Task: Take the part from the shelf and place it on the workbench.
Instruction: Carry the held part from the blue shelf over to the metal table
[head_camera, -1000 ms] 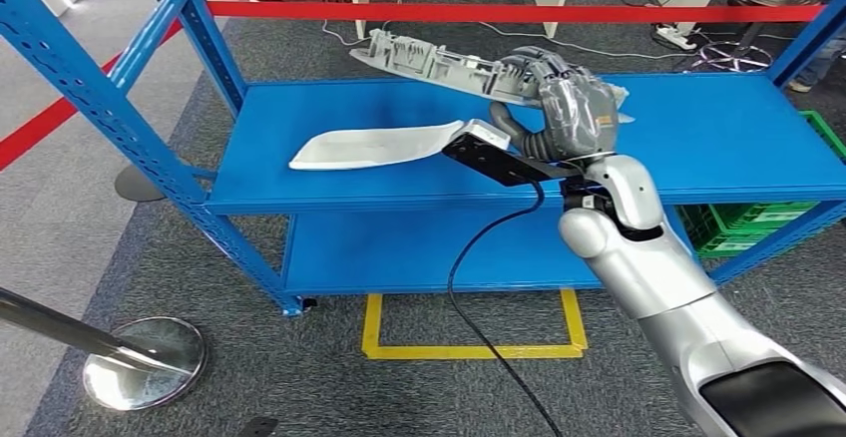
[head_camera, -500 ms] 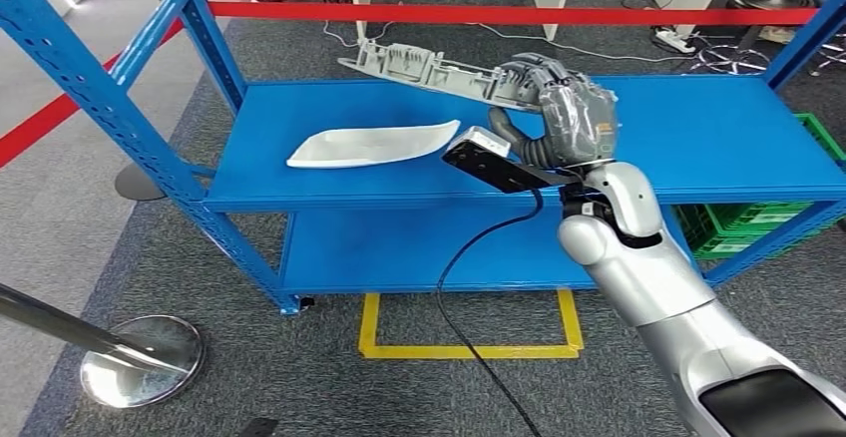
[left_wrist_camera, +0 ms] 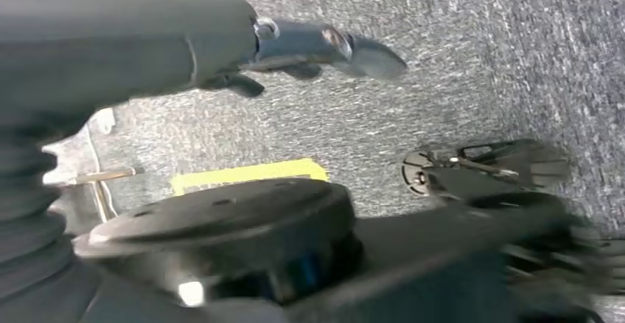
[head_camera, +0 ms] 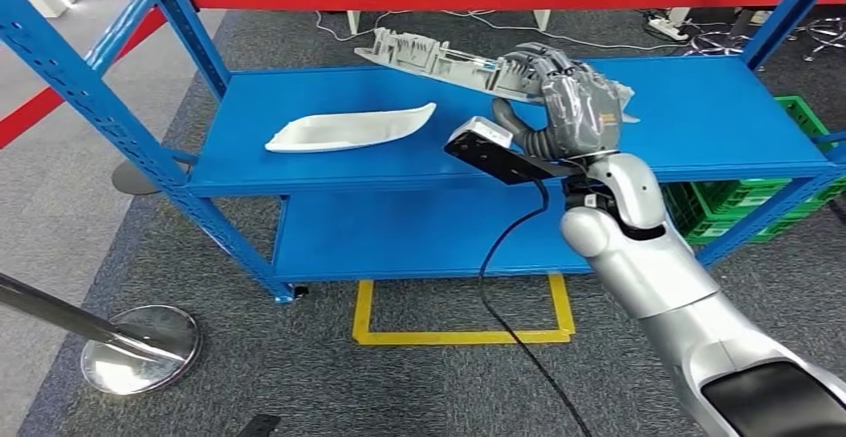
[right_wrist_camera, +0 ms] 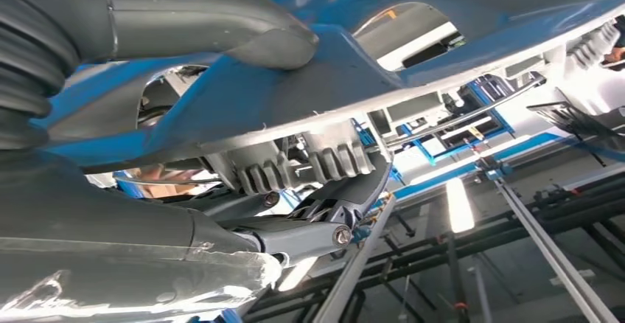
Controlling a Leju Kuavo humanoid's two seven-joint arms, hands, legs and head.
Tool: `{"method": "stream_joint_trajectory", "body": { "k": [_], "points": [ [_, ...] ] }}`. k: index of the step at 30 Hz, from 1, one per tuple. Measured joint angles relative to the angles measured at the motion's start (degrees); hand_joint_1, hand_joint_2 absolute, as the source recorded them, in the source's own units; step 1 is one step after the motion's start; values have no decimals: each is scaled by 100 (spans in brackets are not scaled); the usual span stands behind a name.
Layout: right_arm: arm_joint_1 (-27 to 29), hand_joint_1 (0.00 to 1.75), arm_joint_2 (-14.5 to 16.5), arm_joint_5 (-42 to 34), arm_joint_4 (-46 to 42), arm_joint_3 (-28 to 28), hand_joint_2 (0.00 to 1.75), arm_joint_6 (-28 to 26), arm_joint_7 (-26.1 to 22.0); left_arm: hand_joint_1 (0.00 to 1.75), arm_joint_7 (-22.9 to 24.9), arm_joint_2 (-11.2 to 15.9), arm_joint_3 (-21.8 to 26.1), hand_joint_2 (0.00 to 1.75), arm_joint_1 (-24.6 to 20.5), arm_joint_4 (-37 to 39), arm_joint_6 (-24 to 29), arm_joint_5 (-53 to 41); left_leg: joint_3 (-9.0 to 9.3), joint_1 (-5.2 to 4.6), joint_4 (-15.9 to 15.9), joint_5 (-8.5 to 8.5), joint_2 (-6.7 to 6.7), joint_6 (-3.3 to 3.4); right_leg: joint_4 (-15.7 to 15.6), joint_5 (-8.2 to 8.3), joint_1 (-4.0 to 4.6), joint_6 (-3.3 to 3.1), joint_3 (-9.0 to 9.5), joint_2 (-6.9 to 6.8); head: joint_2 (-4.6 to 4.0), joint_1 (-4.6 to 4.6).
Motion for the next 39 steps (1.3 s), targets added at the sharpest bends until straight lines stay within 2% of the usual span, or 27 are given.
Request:
{"method": "stream_joint_trajectory", "body": {
  "k": [2,4,5,6,7,9,10,11,12,13,14,16,18,20,21,24,25,26,27,29,31,32,34,35,36,37,39],
  "points": [
    [-49,175,1,-5,14,1,175,2,-3,0,1,-3,1,175,-10,0,1,-1,147,-37,-351,43,-11,28,-23,99,-4,67,-63,-4,0,3],
    [-63,175,2,-13,51,7,175,4,-9,0,10,1,3,175,8,0,2,-1,84,-57,-410,134,-14,86,-70,182,-33,142,-101,-10,0,3],
    [-61,175,2,-17,74,9,175,4,-10,0,18,5,7,175,22,0,2,-1,50,-59,-425,190,-11,126,-47,124,-45,170,-133,-14,0,7],
    [-60,175,2,-25,96,9,175,4,-10,0,25,9,11,175,33,0,2,-1,12,-54,-440,247,-6,165,75,-32,-48,190,-184,-15,0,12],
    [-61,175,2,-32,115,8,175,4,-10,0,30,11,19,175,38,0,2,-1,-32,-48,-446,300,-1,196,327,-282,-48,202,-260,-17,0,16],
    [-65,175,2,-39,144,8,175,4,-10,0,33,10,37,175,37,0,1,-1,-143,-54,-445,400,1,234,1080,-804,-36,224,-427,-18,0,23],
    [-64,175,2,-42,157,8,175,4,-10,0,33,9,45,175,36,0,-1,0,-204,-57,-444,451,1,240,1393,-936,-30,233,-466,-18,0,22],
    [-64,175,2,-44,167,8,175,4,-10,0,33,8,50,175,37,0,-2,1,-268,-59,-442,503,1,240,1542,-944,-26,235,-427,-18,0,23],
    [-67,175,2,-47,175,8,175,4,-10,0,33,7,54,175,37,0,-3,1,-328,-59,-440,552,0,236,1485,-847,-24,232,-293,-18,0,23],
    [-77,175,2,-51,179,8,175,4,-10,0,33,5,56,175,37,0,-4,2,-387,-59,-437,602,-3,226,1229,-707,-23,224,-54,-19,0,23],
    [-95,175,2,-54,179,8,175,4,-11,0,32,3,58,175,36,0,-4,2,-439,-60,-433,648,-6,209,847,-634,-21,209,232,-20,0,24],
    [-135,175,7,-55,175,7,175,3,-13,0,28,1,62,175,34,0,-4,2,-513,-69,-426,742,-12,155,125,-643,0,164,717,-15,0,17],
    [-153,175,11,-55,174,6,175,3,-15,0,24,1,65,175,34,0,-4,3,-551,-66,-434,841,-10,89,-104,-677,33,110,827,-6,0,25],
    [-160,175,11,-56,177,7,175,4,-16,0,22,4,70,175,36,0,-4,4,-600,-57,-424,848,-7,21,-100,-585,23,39,746,-16,0,37],
    [-167,175,13,-56,178,7,175,4,-17,0,20,5,73,175,36,0,-4,6,-649,-55,-327,713,-7,-17,-106,-526,10,-4,694,-23,0,25],
    [-185,175,17,-56,178,6,175,6,-11,0,14,11,78,175,16,0,-5,10,-907,-32,590,-92,-2,-108,-114,-330,-7,-71,476,-37,0,-4],
    [-185,175,18,-56,178,6,175,6,-9,0,13,12,79,175,6,0,-6,8,-966,-25,930,-252,-2,-125,-113,-264,-7,-71,393,-38,0,-4],
    [-185,175,18,-56,178,7,175,6,-10,0,13,12,79,175,-1,0,-7,5,-966,-18,1141,-271,-2,-135,-112,-197,-7,-67,308,-37,0,-5],
    [-185,175,18,-57,178,7,175,6,-10,0,13,11,79,175,-5,0,-9,2,-890,-11,1196,-173,-1,-140,-110,-129,-7,-60,222,-37,0,-7],
    [-187,175,17,-60,175,4,175,6,-10,0,14,9,79,175,-6,0,-10,-3,-486,18,817,101,-1,-145,-105,8,-7,-25,63,-30,0,-8],
    [-200,175,16,-59,169,-4,175,5,-10,0,15,3,79,175,-12,0,-11,-5,59,29,63,82,-14,-118,-93,133,1,38,-70,-26,0,-2],
    [-203,175,16,-58,169,-7,175,4,-10,0,15,-1,79,175,-15,0,-11,-7,222,15,-221,17,-23,-82,-105,209,-3,71,-117,-27,0,2],
    [-177,175,15,-59,176,-6,175,4,-10,0,15,-2,80,175,-1,0,-13,-8,262,-38,-450,15,-36,32,-170,369,-39,141,-178,-33,0,7],
    [-151,175,13,-63,181,-4,175,5,-10,0,16,4,80,175,17,0,-15,-8,212,-51,-456,87,-29,82,-187,372,-60,171,-207,-35,0,6],
    [-127,175,10,-70,185,-4,175,8,-9,0,16,9,81,175,36,0,-18,-8,165,-55,-466,154,-21,136,-125,260,-72,195,-245,-36,0,11],
    [-115,175,8,-81,188,-4,175,11,-7,0,17,13,83,175,49,0,-20,-7,109,-52,-476,222,-12,181,65,35,-73,208,-305,-36,0,18],
    [-114,175,7,-108,189,-5,175,19,-2,0,17,13,85,175,53,0,-23,-7,-27,-57,-475,351,-5,235,787,-577,-55,215,-459,-34,0,32]
  ]
}}
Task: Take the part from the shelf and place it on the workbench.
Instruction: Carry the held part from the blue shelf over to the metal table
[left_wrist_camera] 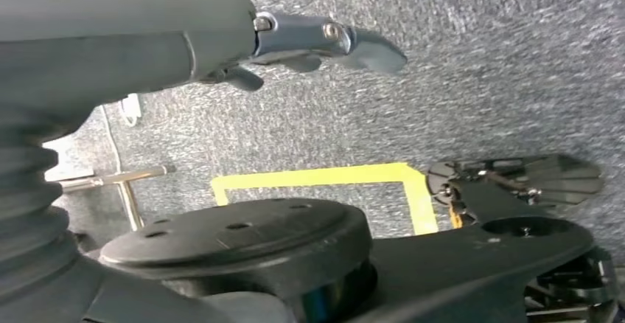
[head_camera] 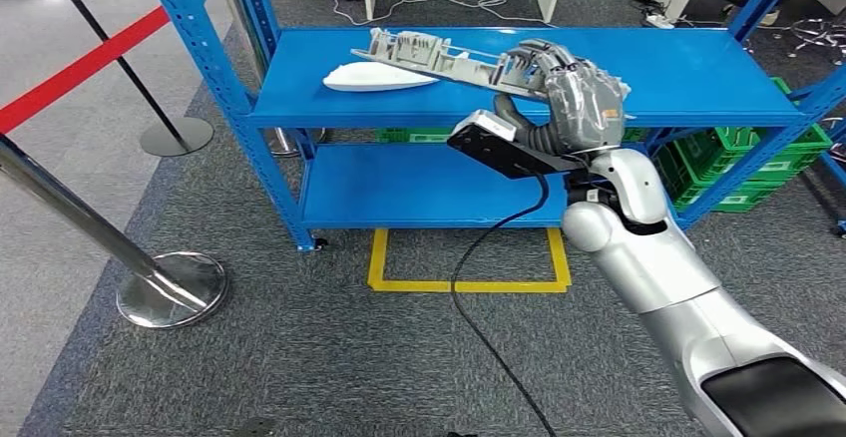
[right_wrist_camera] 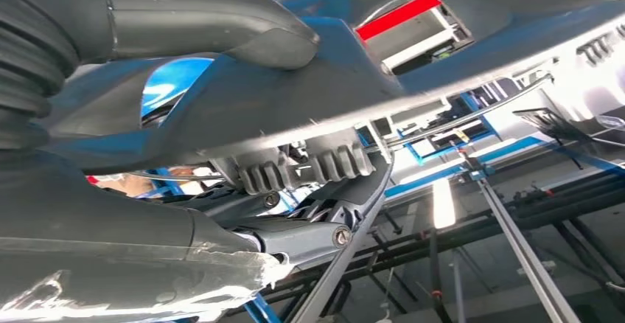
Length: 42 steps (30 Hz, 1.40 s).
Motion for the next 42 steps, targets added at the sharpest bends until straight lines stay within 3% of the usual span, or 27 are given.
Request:
{"method": "stream_joint_trajectory", "body": {
  "k": [1,2,3,4,5,7,8,9,11,12,14,16,17,19,21,23,24,26,28,29,34,39,42],
  "points": [
    [-2,175,0,-13,0,0,175,4,1,0,0,-2,0,175,-3,0,-1,0,-78,-5,2,66,1,7,394,-209,11,-1,-58,1,0,0],
    [-2,175,0,-22,0,1,175,7,0,0,0,-4,0,175,-5,0,-1,0,-160,-8,5,135,1,10,673,-277,21,-5,-58,1,0,-1],
    [-4,175,0,-29,0,1,175,9,-1,0,0,-7,0,175,-5,0,-1,0,-245,-10,7,203,1,7,775,-215,30,-15,26,1,0,-1],
    [-12,175,0,-34,-1,2,175,9,-1,0,0,-9,1,175,-6,0,-2,0,-328,-10,9,271,1,0,686,-81,37,-28,204,1,0,-2],
    [-26,175,0,-37,-1,2,175,9,-2,0,0,-13,1,175,-9,0,-3,-1,-405,-10,11,338,-1,-10,413,41,43,-46,479,0,0,0],
    [-66,175,1,-43,-8,1,175,12,-4,0,-4,-20,1,175,-15,0,-5,-2,-519,-22,19,456,-9,-53,-397,-10,61,-80,1109,-3,0,-2],
    [-81,175,2,-45,-12,1,175,16,-8,0,-12,-21,1,175,-17,0,-4,-4,-548,-25,14,516,-11,-82,-706,-82,73,-91,1310,-1,0,-2],
    [-93,175,3,-49,-15,1,175,21,-14,0,-26,-22,1,175,-17,0,3,-5,-568,-24,4,572,-9,-117,-884,-145,88,-103,1399,4,0,4],
    [-99,175,4,-51,-17,2,175,31,-24,0,-63,-22,1,175,-15,0,20,-6,-602,-11,-14,646,-6,-189,-932,-71,90,-153,1338,7,-1,19],
    [-103,175,4,-51,-17,1,175,34,-25,0,-82,-21,1,175,-14,0,27,-5,-641,-4,31,570,-5,-227,-938,-20,81,-196,1291,4,-1,15],
    [-110,175,4,-50,-18,-2,175,37,-26,0,-105,-16,1,175,-21,0,31,-3,-777,12,422,120,-1,-294,-951,114,58,-267,1168,-5,0,-15],
    [-108,175,4,-51,-18,-4,175,38,-26,0,-117,-13,1,175,-42,0,32,-2,-956,27,1168,-388,2,-341,-951,235,55,-288,1009,-2,0,-33],
    [-102,175,4,-54,-17,-5,175,37,-26,0,-121,-12,1,175,-53,0,32,-2,-1008,34,1484,-464,3,-356,-950,294,53,-282,929,-1,0,-31],
    [-90,175,4,-68,-18,-4,175,33,-31,0,-128,-11,1,175,-61,0,32,-4,-917,45,1666,-231,3,-369,-947,404,48,-257,779,0,0,-33],
    [-87,175,4,-87,-31,-6,175,28,-38,0,-136,-13,1,175,-62,0,31,-11,-489,62,1202,11,4,-369,-940,503,47,-214,657,2,0,-33],
    [-92,175,3,-101,-70,-11,175,20,-44,0,-141,-18,0,175,-68,0,29,-22,11,60,465,-89,-7,-327,-920,591,55,-155,559,2,0,-28],
    [-93,175,3,-106,-92,-13,175,15,-49,0,-142,-21,-1,175,-73,0,28,-32,148,49,206,-177,-14,-288,-920,639,56,-123,515,0,0,-27],
    [-69,175,2,-113,-112,-14,175,5,-61,0,-142,-23,-1,175,-62,0,26,-44,166,30,20,-230,-23,-217,-935,719,51,-158,456,1,0,-20],
    [-34,175,2,-118,-113,-12,175,2,-67,0,-142,-19,0,175,-26,0,25,-48,138,16,7,-193,-25,-176,-976,777,46,-235,446,1,0,-13],
    [-29,175,2,-121,-114,-11,175,1,-68,0,-142,-17,1,175,-14,0,25,-49,127,10,8,-175,-25,-150,-1004,815,44,-236,450,0,0,-13],
    [-46,175,4,-121,-114,-9,175,1,-67,0,-142,-19,-2,175,-18,0,20,-65,53,1,11,-96,-22,-89,-1146,955,32,-60,457,-3,0,-14],
    [-73,175,5,-156,-114,-11,175,5,-58,0,-142,-17,-5,175,-23,0,21,-70,11,-6,14,-65,-20,-81,-1167,999,24,-12,430,-3,0,-16],
    [-78,175,16,-286,-114,-25,175,34,-52,0,-142,-19,-5,175,-37,0,20,-70,32,-6,-81,31,6,-15,-1233,1042,14,57,416,11,0,-17]
  ]
}}
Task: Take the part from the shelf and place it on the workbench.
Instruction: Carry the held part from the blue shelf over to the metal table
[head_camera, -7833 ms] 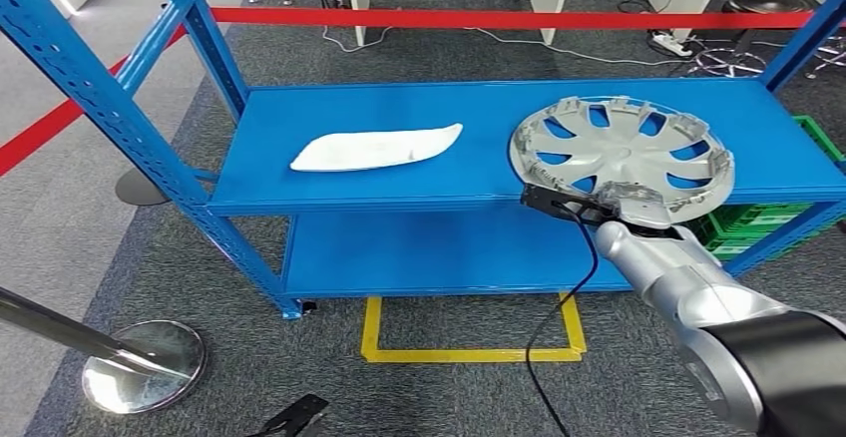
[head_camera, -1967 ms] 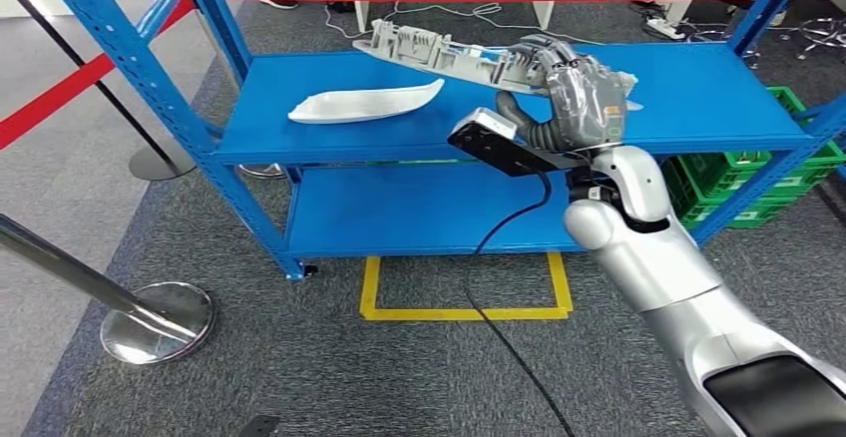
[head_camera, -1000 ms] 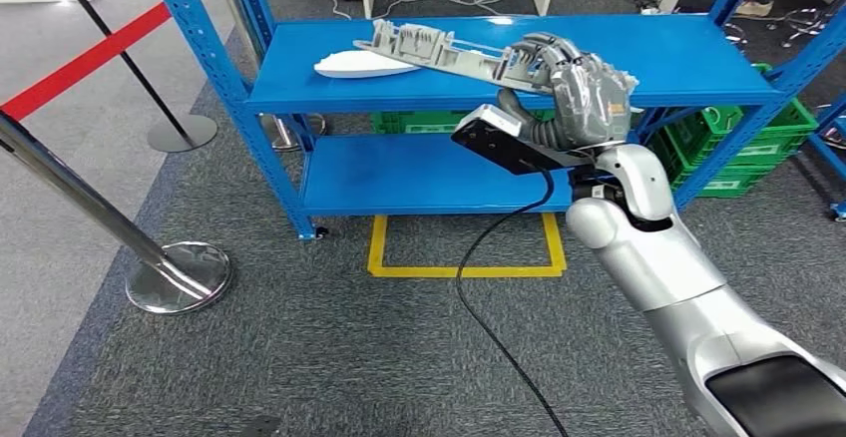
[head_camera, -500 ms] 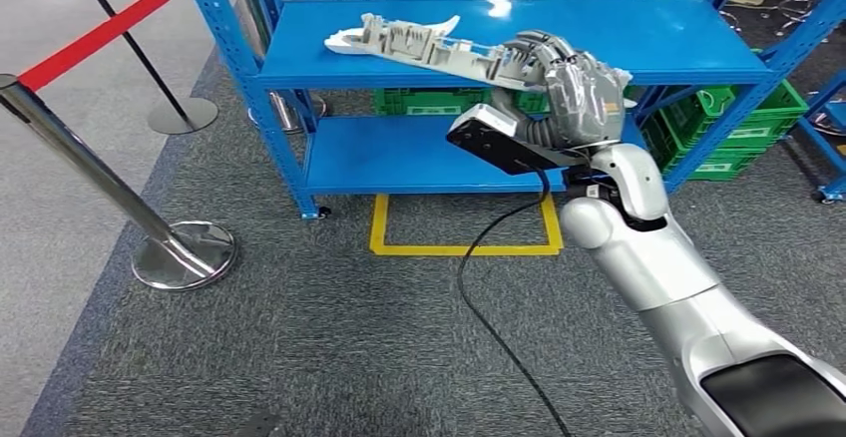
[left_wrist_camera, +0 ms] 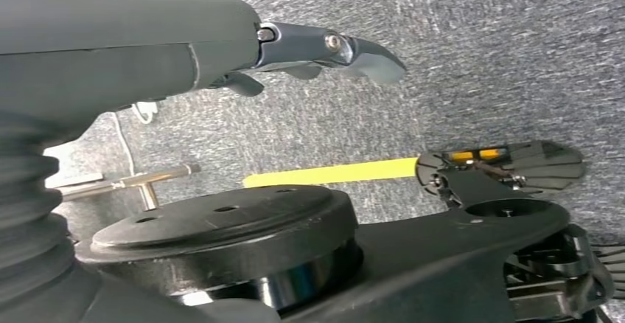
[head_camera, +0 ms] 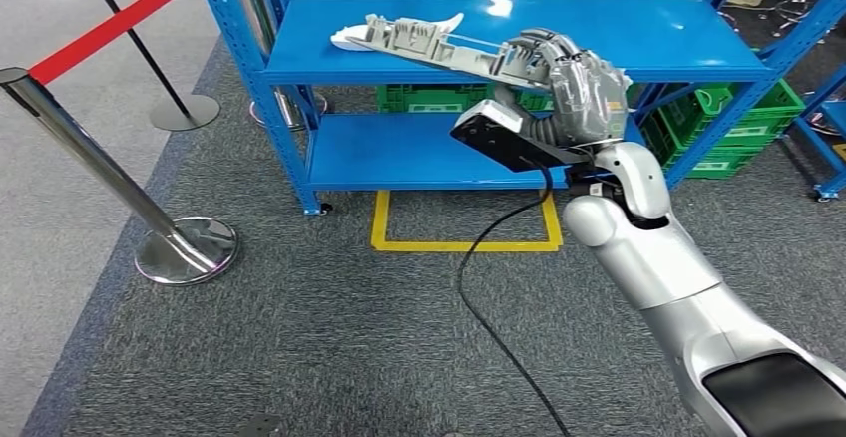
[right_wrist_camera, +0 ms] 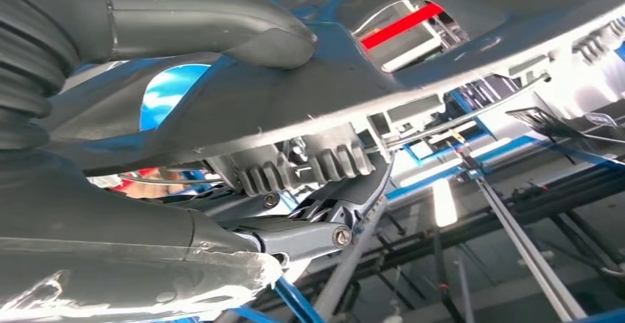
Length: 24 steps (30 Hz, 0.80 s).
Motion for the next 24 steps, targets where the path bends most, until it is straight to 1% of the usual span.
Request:
{"method": "stream_joint_trajectory", "body": {
  "k": [1,2,3,4,5,6,7,8,9,10,11,12,13,14,15,16,17,18,19,20,21,22,23,24],
  "points": [
    [-6,175,3,-35,0,-12,175,10,-3,0,-1,-3,0,175,-7,0,-1,0,21,11,-70,56,23,24,51,-61,1,19,-45,6,0,4],
    [-14,175,3,-56,0,-25,175,17,-8,0,-2,-8,0,175,-12,0,-3,0,39,31,-140,103,55,33,232,-200,5,23,-138,10,0,11],
    [-18,175,3,-70,1,-37,175,23,-11,0,-4,-12,0,175,-16,0,-5,0,49,42,-168,127,86,31,563,-395,2,23,-282,6,0,17],
    [-16,175,3,-77,2,-48,175,27,-14,0,-8,-15,0,175,-18,0,-9,0,48,47,-175,133,118,31,976,-588,-3,32,-445,7,0,20],
    [-3,175,3,-80,5,-57,175,31,-15,0,-11,-18,0,175,-18,0,-12,0,46,54,-172,129,152,25,1354,-724,-15,46,-595,6,0,20],
    [18,175,3,-83,9,-66,175,33,-15,0,-13,-22,0,175,-19,0,-15,0,46,67,-165,120,184,9,1580,-769,-32,65,-674,3,0,18],
    [34,175,3,-84,12,-72,175,34,-15,0,-15,-26,0,175,-19,0,-17,0,45,91,-149,104,218,-21,1570,-716,-54,91,-643,-9,0,20],
    [44,175,3,-85,14,-76,175,35,-15,0,-15,-30,0,175,-19,0,-18,0,44,126,-117,77,247,-69,1336,-589,-84,127,-494,-47,0,20],
    [47,175,3,-85,16,-80,175,35,-15,0,-16,-32,0,175,-19,0,-19,0,39,155,-60,34,277,-137,987,-485,-105,191,-288,-136,-1,23],
    [42,175,5,-85,16,-81,175,37,-15,0,-16,-23,0,175,-22,-1,-19,0,23,169,16,-21,305,-212,681,-418,-118,222,-102,-212,-1,48],
    [35,175,12,-84,15,-83,175,39,-15,0,-17,-16,0,175,-24,-2,-18,0,7,169,89,-71,330,-273,490,-403,-124,201,20,-254,-1,62],
    [32,175,19,-83,15,-86,175,41,-14,0,-19,-9,0,175,-26,-3,-17,0,-3,155,142,-107,356,-317,434,-439,-120,157,54,-262,-1,60],
    [29,175,26,-81,14,-91,175,43,-13,0,-20,-3,0,175,-27,-4,-17,0,-10,145,164,-127,382,-338,467,-456,-118,67,33,-199,0,55],
    [29,175,31,-79,14,-98,175,43,-11,0,-21,-5,0,175,-26,-4,-16,0,-7,147,164,-139,414,-353,499,-464,-114,-7,1,-131,0,28],
    [30,175,31,-76,15,-107,175,43,-10,0,-22,-4,-1,175,-29,-4,-16,0,-4,158,176,-177,411,-372,516,-465,-110,-57,-24,-76,0,5],
    [29,175,31,-74,15,-115,175,43,-9,0,-22,-5,-1,175,-34,-4,-16,0,-35,169,256,-264,372,-386,523,-460,-106,-109,-40,-21,0,-1],
    [27,175,33,-73,15,-120,175,44,-8,0,-22,-6,-2,175,-40,-4,-16,0,-113,175,445,-407,310,-395,520,-452,-104,-157,-45,28,0,-12],
    [28,175,35,-73,15,-121,175,44,-9,0,-22,-8,-2,175,-43,-4,-16,0,-247,172,753,-594,230,-392,512,-440,-100,-197,-49,75,0,-22],
    [30,175,37,-73,15,-120,175,45,-10,0,-22,-10,-1,175,-44,-3,-16,1,-429,161,1141,-787,177,-380,504,-428,-93,-223,-55,124,0,-30],
    [33,175,39,-73,16,-117,175,46,-13,0,-22,-11,-1,175,-44,-3,-16,2,-607,146,1500,-931,153,-363,500,-416,-82,-243,-65,181,0,-36],
    [38,175,40,-73,16,-116,175,47,-14,0,-22,-14,0,175,-44,-2,-16,2,-730,132,1731,-986,142,-336,499,-405,-69,-256,-77,242,0,-38],
    [41,175,40,-73,17,-116,175,48,-14,0,-22,-17,0,175,-45,-2,-16,3,-763,117,1771,-936,132,-298,499,-391,-57,-265,-92,304,0,-38],
    [42,175,40,-73,17,-116,175,47,-13,0,-22,-20,0,175,-47,-2,-16,3,-693,99,1610,-795,106,-250,499,-373,-47,-267,-108,369,0,-37],
    [39,175,40,-73,17,-117,175,47,-13,0,-22,-21,0,175,-46,-2,-16,2,-538,79,1297,-604,38,-191,498,-350,-44,-262,-126,435,0,-37]
  ]
}}
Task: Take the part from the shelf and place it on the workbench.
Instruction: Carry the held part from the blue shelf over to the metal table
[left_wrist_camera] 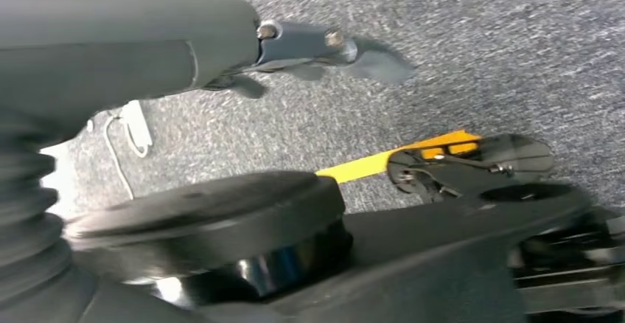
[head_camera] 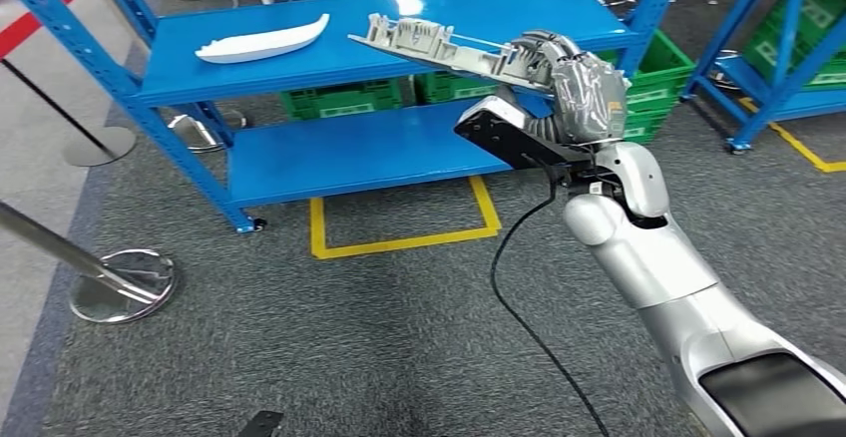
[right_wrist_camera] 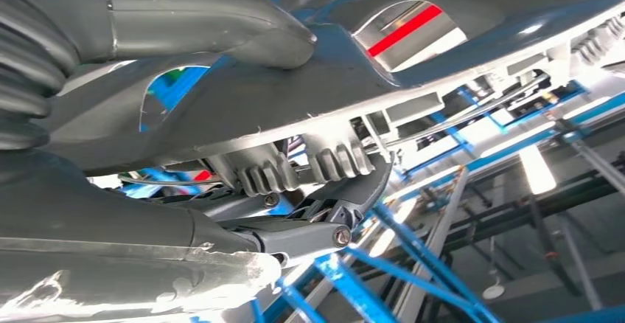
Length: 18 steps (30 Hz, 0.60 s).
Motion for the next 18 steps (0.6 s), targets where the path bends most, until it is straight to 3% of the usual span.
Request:
{"method": "stream_joint_trajectory", "body": {
  "k": [1,3,4,6,8,10,12,13,14,16,18],
  "points": [
    [-4,175,1,0,-1,0,175,0,0,0,0,2,0,175,0,-1,0,0,183,-20,-369,162,-147,64,2,25,3,16,-23,61,0,1],
    [-4,175,0,0,-1,-2,175,0,1,0,0,3,0,175,0,-1,0,0,433,-38,-903,339,-360,88,-6,83,0,66,-74,172,0,5],
    [4,175,-1,1,0,-3,175,0,1,0,0,3,0,175,0,-1,0,0,468,-45,-1003,358,-404,75,-31,119,-10,102,-94,222,0,4],
    [26,175,-5,-2,1,-7,175,0,0,0,0,-2,0,175,4,0,0,0,466,-47,-1062,428,-293,62,-103,190,-29,177,-128,275,0,4],
    [36,175,-10,-10,1,-9,175,3,2,0,0,-10,0,175,10,0,1,0,464,-33,-1116,503,-166,115,48,40,-5,219,-216,40,0,46],
    [38,175,-9,-13,1,-2,175,10,2,0,0,-16,0,175,25,0,4,0,462,-33,-1131,533,-31,149,676,-371,21,242,-430,-290,0,89],
    [43,175,-5,-12,2,7,175,18,0,0,0,-17,0,175,39,0,6,0,460,-37,-1129,537,116,158,1348,-671,21,275,-624,-405,0,95],
    [43,175,-4,-12,2,8,175,20,-1,0,0,-18,0,175,40,0,7,0,460,-36,-1128,536,187,158,1449,-688,20,288,-609,-432,0,96],
    [39,175,-4,-12,2,8,175,21,-2,0,0,-21,0,175,38,0,7,0,463,-36,-1127,534,259,154,1317,-611,20,295,-479,-464,0,97],
    [17,175,-3,-13,1,7,175,22,-2,0,0,-26,0,175,35,0,7,0,473,-42,-1116,518,384,126,613,-379,46,293,-20,-669,0,97],
    [-16,175,5,-13,-1,7,175,22,-2,0,0,-27,0,175,33,0,9,-1,469,-82,-1082,491,495,75,79,-273,91,210,285,-857,0,87]
  ]
}}
